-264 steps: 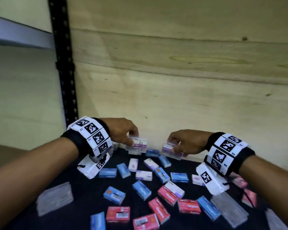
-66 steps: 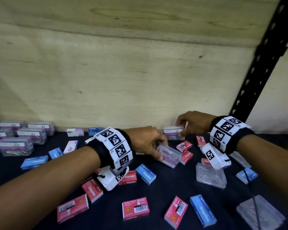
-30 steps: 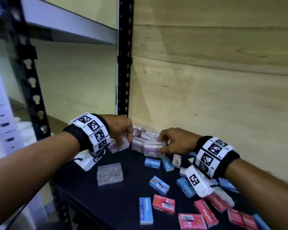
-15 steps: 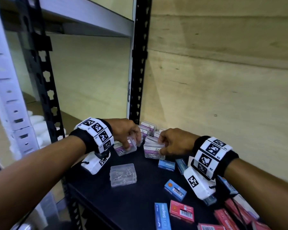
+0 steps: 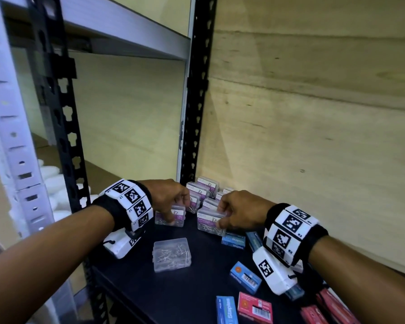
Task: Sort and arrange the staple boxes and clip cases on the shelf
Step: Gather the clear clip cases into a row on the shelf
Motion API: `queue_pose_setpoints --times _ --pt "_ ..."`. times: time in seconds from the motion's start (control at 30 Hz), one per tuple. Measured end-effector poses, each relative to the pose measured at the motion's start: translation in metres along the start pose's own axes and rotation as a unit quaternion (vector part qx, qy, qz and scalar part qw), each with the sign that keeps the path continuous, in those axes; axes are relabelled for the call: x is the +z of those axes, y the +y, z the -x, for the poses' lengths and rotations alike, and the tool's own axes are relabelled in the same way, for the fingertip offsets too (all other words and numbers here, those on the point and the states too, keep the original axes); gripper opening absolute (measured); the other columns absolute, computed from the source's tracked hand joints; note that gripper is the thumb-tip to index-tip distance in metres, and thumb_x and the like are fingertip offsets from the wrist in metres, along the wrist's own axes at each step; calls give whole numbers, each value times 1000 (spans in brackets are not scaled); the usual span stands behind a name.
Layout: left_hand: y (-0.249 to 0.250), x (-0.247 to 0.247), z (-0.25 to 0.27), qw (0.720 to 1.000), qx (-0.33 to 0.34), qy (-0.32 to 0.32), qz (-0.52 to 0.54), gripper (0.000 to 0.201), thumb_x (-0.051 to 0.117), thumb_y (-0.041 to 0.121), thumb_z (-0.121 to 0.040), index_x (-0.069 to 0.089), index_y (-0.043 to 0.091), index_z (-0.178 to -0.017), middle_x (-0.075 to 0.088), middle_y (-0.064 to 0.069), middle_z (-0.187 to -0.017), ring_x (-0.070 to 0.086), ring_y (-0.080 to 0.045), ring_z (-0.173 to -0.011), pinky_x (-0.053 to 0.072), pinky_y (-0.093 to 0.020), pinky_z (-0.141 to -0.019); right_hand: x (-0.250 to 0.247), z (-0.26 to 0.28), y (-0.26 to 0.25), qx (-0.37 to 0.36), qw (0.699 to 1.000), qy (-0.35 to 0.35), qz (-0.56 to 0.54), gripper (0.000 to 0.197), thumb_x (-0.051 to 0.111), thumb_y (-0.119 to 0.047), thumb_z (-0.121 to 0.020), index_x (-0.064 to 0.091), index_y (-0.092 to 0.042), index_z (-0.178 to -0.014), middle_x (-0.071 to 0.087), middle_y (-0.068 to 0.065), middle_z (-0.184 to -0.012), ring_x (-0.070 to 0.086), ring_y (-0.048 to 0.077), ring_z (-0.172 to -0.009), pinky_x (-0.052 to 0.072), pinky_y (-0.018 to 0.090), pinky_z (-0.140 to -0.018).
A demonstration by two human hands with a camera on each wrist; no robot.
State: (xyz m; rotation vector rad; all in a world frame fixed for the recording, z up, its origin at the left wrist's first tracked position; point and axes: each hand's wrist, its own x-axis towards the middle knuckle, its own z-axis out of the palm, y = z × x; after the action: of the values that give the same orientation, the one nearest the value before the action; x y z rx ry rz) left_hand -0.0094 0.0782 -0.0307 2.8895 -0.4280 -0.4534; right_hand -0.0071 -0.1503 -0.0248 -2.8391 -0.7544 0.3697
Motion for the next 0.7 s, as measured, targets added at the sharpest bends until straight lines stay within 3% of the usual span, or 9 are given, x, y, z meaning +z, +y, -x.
queue_pose_setpoints --times 0.13,0.3,0.47,0.7 --pt "-9 -7 9 1000 -17 1 -6 57 86 24 -71 56 26 -119 61 11 -107 58 -11 -95 46 -21 -72 1 0 -4 -3 1000 8 -4 32 76 -40 -83 61 -23 -106 65 -3 -100 62 15 -89 50 28 -79" --pt "-13 -9 15 999 -18 16 -34 46 81 13 -76 60 26 -115 63 9 -105 62 -13 -94 47 -20 -70 2 2 -10 -16 1000 9 -1 39 77 -38 -83 60 -21 -114 66 -1 -105 61 16 -92 45 27 -75" --pt "-15 -4 12 997 -6 44 -62 41 78 11 -77 62 26 -112 63 8 -106 61 -12 -95 52 -31 -82 4 2 -12 -23 1000 15 2 35 77 -36 -83 61 -21 -110 65 -3 -102 62 16 -92 46 26 -73" --pt "-17 -2 5 994 4 70 -82 42 79 12 -76 60 28 -110 63 8 -107 60 -12 -96 52 -33 -84 5 0 -12 -28 999 28 1 30 78 -29 -83 62 -20 -106 61 -6 -95 59 14 -88 40 22 -64"
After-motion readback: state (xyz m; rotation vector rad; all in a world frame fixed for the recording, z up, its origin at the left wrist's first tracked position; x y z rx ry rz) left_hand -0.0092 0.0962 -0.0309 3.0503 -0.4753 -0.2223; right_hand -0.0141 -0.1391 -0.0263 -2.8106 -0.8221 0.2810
